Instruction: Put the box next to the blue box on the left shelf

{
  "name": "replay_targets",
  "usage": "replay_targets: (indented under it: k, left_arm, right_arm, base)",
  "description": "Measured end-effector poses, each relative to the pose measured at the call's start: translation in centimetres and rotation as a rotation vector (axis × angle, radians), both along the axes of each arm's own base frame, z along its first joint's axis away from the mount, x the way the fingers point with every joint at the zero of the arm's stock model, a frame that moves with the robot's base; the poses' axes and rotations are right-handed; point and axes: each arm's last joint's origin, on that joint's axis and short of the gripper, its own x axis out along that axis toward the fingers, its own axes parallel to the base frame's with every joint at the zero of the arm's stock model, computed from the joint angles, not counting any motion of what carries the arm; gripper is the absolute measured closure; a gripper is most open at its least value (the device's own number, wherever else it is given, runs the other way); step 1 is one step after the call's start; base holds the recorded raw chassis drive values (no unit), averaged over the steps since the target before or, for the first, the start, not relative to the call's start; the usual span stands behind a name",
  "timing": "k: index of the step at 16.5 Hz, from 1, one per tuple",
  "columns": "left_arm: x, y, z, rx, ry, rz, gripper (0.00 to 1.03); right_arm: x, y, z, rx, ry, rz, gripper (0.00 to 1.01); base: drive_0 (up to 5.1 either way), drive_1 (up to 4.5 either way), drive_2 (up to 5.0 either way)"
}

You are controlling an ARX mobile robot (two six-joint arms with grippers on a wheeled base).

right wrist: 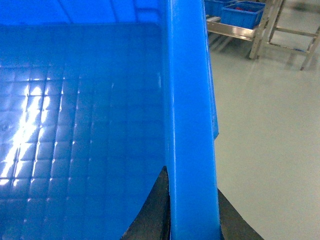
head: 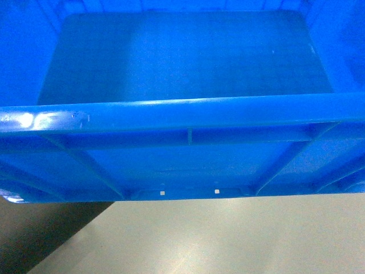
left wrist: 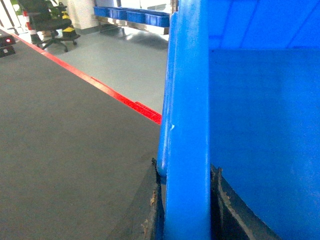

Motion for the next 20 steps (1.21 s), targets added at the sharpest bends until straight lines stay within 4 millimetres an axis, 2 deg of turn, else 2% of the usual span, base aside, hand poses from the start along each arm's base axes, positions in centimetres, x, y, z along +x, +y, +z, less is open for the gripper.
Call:
replay_targets:
  k: [20]
  left_arm:
    - [0.0,0.0,0.0,0.0,0.0,-0.002,0.86]
  right_arm:
    - [0.0,0.0,0.0,0.0,0.0,0.0,0.93]
  base:
    - [-1.6,-1.55,-1.6]
